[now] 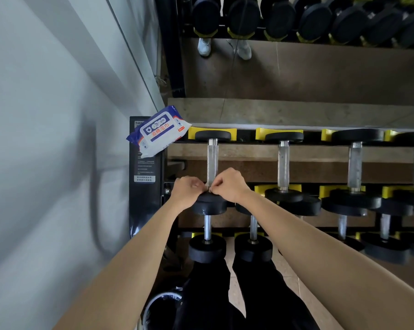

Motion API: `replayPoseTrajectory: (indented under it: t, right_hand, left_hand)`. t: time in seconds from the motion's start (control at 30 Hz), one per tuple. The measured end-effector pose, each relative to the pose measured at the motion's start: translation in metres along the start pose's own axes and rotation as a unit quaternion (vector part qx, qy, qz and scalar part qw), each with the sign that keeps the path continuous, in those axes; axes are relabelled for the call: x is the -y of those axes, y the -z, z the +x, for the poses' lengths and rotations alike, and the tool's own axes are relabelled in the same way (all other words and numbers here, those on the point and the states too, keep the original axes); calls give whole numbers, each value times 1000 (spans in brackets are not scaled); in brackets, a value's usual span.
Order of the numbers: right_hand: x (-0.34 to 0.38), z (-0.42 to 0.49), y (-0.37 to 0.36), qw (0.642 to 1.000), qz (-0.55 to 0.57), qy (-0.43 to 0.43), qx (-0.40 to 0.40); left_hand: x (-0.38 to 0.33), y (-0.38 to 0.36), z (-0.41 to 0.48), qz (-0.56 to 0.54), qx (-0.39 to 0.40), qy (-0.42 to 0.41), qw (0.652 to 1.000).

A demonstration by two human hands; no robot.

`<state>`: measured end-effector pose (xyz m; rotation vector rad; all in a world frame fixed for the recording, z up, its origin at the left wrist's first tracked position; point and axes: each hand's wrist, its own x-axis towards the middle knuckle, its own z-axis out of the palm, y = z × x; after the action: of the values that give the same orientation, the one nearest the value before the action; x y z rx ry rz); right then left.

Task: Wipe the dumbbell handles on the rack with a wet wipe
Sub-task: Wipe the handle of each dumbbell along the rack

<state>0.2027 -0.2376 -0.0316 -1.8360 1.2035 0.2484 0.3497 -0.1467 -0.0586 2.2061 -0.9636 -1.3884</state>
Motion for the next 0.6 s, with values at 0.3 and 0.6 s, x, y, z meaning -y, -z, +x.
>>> replayPoseTrajectory:
  t: [0.3, 0.6]
  right_hand:
    - [-28, -7, 7, 996, 23, -56, -60]
    - [-55, -89, 60, 887, 461, -9, 19]
  left_hand:
    - [-23, 4, -36, -152, 7, -52, 987]
    - [-109, -41, -81, -355, -16, -63, 933]
